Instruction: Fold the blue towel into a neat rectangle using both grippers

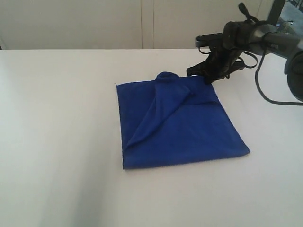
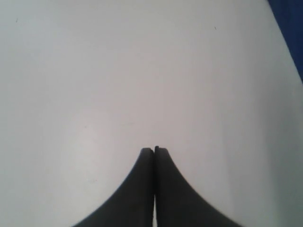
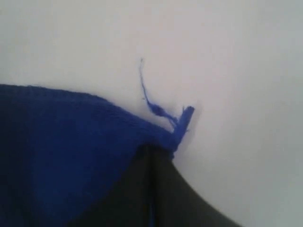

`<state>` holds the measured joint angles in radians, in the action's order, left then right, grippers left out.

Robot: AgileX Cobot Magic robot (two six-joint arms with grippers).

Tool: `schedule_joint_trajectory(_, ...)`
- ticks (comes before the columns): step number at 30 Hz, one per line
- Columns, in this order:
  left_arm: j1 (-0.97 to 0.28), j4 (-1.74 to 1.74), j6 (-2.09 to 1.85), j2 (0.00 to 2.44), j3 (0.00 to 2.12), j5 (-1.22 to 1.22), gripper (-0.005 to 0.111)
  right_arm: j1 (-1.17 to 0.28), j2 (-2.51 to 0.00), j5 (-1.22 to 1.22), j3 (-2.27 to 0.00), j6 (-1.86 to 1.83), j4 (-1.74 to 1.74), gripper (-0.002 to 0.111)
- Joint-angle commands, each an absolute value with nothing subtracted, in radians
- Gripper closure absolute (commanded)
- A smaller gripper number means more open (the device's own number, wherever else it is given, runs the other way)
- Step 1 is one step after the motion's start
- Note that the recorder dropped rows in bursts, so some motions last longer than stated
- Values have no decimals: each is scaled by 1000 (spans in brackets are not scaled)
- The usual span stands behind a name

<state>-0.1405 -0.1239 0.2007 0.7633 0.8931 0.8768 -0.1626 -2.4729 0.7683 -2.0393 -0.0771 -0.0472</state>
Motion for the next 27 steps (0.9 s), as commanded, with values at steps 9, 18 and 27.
schedule_joint_trajectory(9,-142,-121,204,756,884,883,107,-117,-2402,817,-2040,-73,-9,108)
schedule_joint_trajectory(18,-142,-121,204,756,884,883,107,-199,-2293,997,-2040,-155,-196,108)
schedule_joint_trajectory(27,-142,-121,204,756,884,883,107,-428,-2292,1060,-2034,-135,-209,108)
